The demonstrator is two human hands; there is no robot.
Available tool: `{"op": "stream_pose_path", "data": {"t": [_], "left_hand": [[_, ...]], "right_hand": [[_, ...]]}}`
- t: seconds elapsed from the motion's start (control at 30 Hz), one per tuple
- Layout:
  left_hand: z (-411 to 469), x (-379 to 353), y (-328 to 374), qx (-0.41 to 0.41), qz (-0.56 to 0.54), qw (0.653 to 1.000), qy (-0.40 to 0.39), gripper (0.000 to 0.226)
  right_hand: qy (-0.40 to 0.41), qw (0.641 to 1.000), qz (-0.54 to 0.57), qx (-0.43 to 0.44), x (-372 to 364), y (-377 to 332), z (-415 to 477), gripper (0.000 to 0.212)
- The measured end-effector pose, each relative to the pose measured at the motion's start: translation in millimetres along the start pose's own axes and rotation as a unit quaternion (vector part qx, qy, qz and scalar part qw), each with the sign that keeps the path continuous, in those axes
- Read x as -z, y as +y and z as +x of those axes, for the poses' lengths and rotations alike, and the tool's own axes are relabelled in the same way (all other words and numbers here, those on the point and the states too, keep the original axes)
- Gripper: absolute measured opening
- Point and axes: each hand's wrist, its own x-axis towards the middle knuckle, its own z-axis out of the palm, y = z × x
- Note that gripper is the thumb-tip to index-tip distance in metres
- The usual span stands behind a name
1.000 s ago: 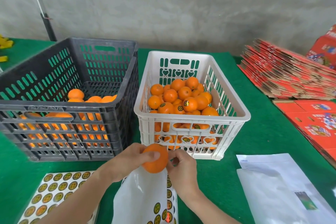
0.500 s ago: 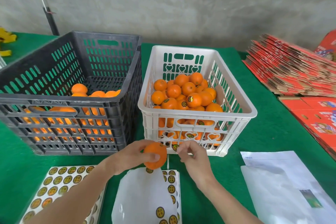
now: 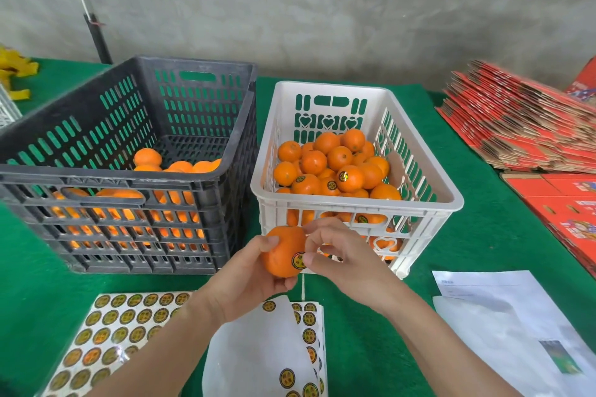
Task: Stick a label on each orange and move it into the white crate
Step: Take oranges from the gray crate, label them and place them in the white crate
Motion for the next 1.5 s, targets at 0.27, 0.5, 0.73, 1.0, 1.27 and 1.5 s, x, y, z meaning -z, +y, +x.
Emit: {"op": "stream_pose_path", "data": {"t": [0.27, 0.5, 0.73, 1.0, 1.27, 1.5], "left_hand": [[-4.3, -5.4, 1.7, 0.002, -0.008, 1.000, 0.014, 0.069], [-6.3, -5.0, -1.0, -0.020, 0.021, 0.999, 0.036, 0.056], [-12.2, -20.9, 18.2, -0.114, 0.109, 0.987, -0.008, 0.056], [53.7, -49.6, 101.0, -0.249, 0.474, 0.824, 0.187, 0.045], [90.2, -29.0, 90.1, -0.174, 0.778, 0.569, 0.202, 0.025], [93.7, -26.4, 94.8, -0.171, 0.783, 0.564, 0.199, 0.027]], "right_hand": [[0.009, 0.993, -0.120, 0.021, -3.2, -7.7, 3.9, 0.023], [0.062, 0.984, -0.168, 0.026, -16.1, -8.4, 0.2, 0.017], [0.056, 0.995, -0.050, 0.070, -6.2, -8.4, -1.9, 0.066], [0.251, 0.961, -0.030, 0.110, 63.7, -28.0, 75.5, 0.064], [0.153, 0.956, -0.240, -0.075, 103.6, 41.2, 244.8, 0.075], [0.031, 0.940, -0.330, -0.074, 60.1, 76.2, 304.9, 0.064]]}}
